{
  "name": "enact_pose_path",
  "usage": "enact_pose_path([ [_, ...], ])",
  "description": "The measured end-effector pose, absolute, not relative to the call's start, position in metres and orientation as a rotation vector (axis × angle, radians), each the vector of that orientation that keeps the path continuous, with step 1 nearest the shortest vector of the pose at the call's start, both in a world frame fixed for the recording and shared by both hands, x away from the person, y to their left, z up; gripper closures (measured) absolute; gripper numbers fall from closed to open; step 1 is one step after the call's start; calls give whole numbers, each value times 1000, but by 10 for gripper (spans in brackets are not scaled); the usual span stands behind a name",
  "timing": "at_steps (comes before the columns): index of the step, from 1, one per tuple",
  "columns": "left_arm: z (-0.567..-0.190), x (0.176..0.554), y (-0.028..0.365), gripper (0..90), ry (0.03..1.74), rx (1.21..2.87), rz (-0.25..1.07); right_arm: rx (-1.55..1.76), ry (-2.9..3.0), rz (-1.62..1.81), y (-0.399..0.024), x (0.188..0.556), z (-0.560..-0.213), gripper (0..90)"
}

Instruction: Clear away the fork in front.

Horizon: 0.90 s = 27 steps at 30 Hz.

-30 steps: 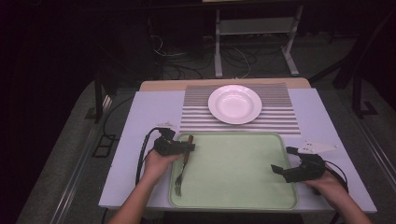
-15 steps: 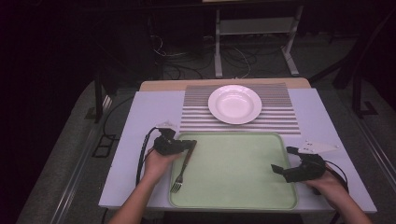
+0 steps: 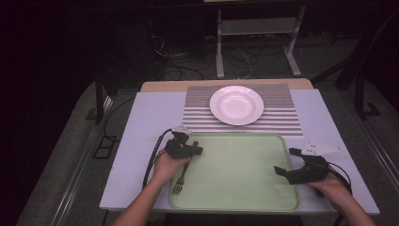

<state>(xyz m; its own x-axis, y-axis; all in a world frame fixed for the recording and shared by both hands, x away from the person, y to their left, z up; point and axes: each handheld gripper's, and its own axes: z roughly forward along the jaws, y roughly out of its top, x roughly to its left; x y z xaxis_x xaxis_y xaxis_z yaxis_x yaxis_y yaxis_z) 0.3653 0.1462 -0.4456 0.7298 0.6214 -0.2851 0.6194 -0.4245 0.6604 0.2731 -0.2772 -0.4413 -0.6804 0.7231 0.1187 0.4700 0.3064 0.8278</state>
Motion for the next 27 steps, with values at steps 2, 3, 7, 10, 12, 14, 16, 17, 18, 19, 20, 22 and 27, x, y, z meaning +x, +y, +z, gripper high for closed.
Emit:
enact_pose_path([
  [2, -446, 366, 148, 894, 944, 2145, 5, 1084, 2297, 1315, -278, 273, -441, 40],
  [3, -446, 367, 149, 894, 947, 2146, 6, 1082, 2296, 1316, -279, 273, -441, 40],
  [7, -446, 368, 153, 894, 958, 2145, 14, 1077, 2297, 1313, -278, 274, -441, 40],
  [10, -446, 368, 159, 894, 967, 2142, 16, 1072, 2303, 1306, -276, 274, -441, 40],
  [12, -446, 368, 162, 894, 975, 2141, 26, 1068, 2307, 1302, -275, 274, -441, 40],
  [14, -445, 368, 165, 894, 980, 2141, 37, 1064, 2308, 1301, -274, 274, -441, 40],
  [16, -445, 369, 169, 894, 986, 2142, 50, 1062, 2309, 1299, -274, 274, -440, 40],
  [17, -445, 369, 171, 894, 993, 2140, 54, 1062, 2309, 1298, -274, 274, -441, 40],
  [18, -445, 369, 173, 893, 999, 2138, 57, 1063, 2308, 1298, -274, 274, -440, 40],
  [19, -445, 370, 175, 893, 1000, 2137, 62, 1064, 2307, 1298, -274, 274, -440, 40],
  [20, -445, 370, 176, 893, 1002, 2137, 67, 1063, 2308, 1297, -274, 274, -440, 40],
  [22, -444, 370, 179, 892, 1008, 2136, 71, 1060, 2309, 1296, -274, 274, -440, 40],
  [27, -443, 369, 184, 886, 1001, 2130, 87, 1055, 2311, 1294, -273, 273, -440, 40],
])
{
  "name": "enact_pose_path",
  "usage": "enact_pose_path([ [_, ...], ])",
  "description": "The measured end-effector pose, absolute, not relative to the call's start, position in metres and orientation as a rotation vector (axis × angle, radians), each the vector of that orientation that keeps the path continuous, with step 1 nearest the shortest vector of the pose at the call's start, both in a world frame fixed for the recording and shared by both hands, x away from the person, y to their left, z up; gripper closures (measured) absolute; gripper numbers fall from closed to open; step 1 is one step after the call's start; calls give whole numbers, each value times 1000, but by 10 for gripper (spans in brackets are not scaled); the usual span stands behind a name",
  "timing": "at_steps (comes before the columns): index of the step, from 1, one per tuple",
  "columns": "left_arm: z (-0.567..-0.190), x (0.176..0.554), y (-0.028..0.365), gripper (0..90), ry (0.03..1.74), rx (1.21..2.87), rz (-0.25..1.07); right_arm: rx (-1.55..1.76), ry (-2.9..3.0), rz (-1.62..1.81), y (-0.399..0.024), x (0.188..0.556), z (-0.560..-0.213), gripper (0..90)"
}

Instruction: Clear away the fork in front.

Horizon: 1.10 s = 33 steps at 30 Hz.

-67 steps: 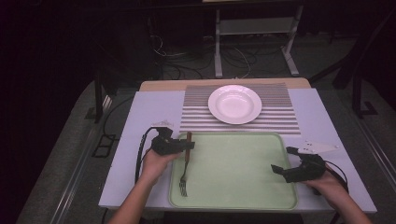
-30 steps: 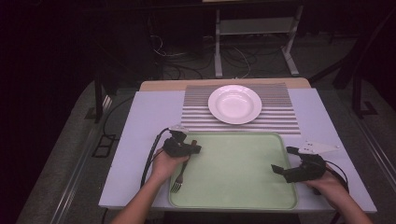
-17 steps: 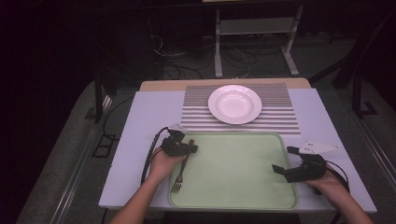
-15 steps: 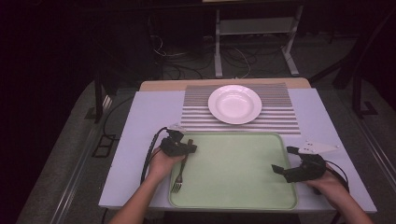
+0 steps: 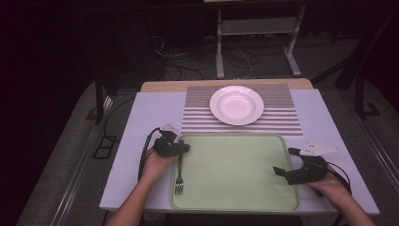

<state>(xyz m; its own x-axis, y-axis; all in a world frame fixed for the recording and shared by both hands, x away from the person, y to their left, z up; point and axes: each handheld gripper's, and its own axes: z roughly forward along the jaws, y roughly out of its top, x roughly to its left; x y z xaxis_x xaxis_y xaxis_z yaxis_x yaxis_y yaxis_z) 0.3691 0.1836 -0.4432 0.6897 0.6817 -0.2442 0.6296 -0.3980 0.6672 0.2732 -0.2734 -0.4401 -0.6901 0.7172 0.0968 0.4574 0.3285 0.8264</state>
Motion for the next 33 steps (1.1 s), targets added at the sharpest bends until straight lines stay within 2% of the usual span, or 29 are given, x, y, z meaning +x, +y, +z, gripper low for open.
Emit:
enact_pose_path([
  [2, -443, 369, 184, 869, 996, 2124, 87, 1055, 2312, 1294, -273, 273, -440, 40],
  [6, -439, 366, 180, 744, 950, 2099, 97, 1057, 2311, 1294, -273, 273, -440, 40],
  [8, -434, 363, 179, 631, 921, 2080, 113, 1058, 2310, 1294, -274, 273, -440, 40],
  [11, -427, 357, 180, 515, 891, 2063, 113, 1061, 2310, 1294, -274, 274, -440, 40],
  [22, -409, 329, 189, 271, 779, 2015, 143, 1064, 2306, 1299, -275, 274, -441, 39],
  [33, -416, 302, 206, 27, 773, 2001, 181, 1064, 2302, 1296, -275, 274, -440, 39],
])
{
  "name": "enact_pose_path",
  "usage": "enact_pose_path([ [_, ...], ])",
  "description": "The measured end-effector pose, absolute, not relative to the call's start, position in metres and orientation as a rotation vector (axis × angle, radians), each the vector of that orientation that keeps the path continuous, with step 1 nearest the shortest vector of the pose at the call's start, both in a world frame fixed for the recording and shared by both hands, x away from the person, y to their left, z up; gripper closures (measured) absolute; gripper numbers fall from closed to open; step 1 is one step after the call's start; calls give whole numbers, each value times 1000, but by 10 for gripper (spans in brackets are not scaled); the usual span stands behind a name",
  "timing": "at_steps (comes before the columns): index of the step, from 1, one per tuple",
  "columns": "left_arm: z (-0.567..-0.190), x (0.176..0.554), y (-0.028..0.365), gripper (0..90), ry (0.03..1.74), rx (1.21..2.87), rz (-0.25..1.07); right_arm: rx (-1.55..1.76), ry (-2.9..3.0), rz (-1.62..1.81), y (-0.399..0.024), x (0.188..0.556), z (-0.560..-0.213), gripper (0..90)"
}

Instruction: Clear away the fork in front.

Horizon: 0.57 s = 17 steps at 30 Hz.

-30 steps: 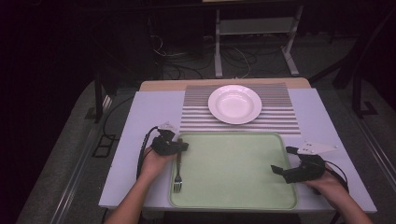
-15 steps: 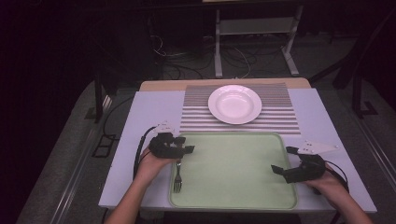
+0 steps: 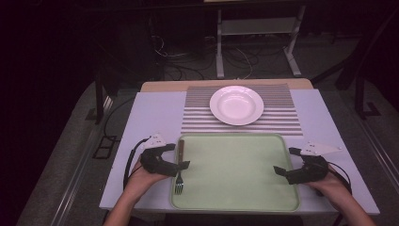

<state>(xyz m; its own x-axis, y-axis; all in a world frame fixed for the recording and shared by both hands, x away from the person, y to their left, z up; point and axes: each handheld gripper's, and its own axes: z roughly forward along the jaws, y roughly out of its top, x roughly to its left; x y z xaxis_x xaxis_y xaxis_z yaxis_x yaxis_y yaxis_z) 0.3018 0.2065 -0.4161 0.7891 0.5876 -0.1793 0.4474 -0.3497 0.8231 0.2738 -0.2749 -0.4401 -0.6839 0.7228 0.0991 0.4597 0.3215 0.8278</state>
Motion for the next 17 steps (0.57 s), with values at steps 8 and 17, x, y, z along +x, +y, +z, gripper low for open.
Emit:
enact_pose_path([
  [8, -422, 298, 213, 0, 794, 2002, 210, 1063, 2301, 1294, -275, 273, -440, 39],
  [17, -423, 299, 214, 0, 791, 2000, 198, 1065, 2300, 1295, -275, 273, -440, 39],
])
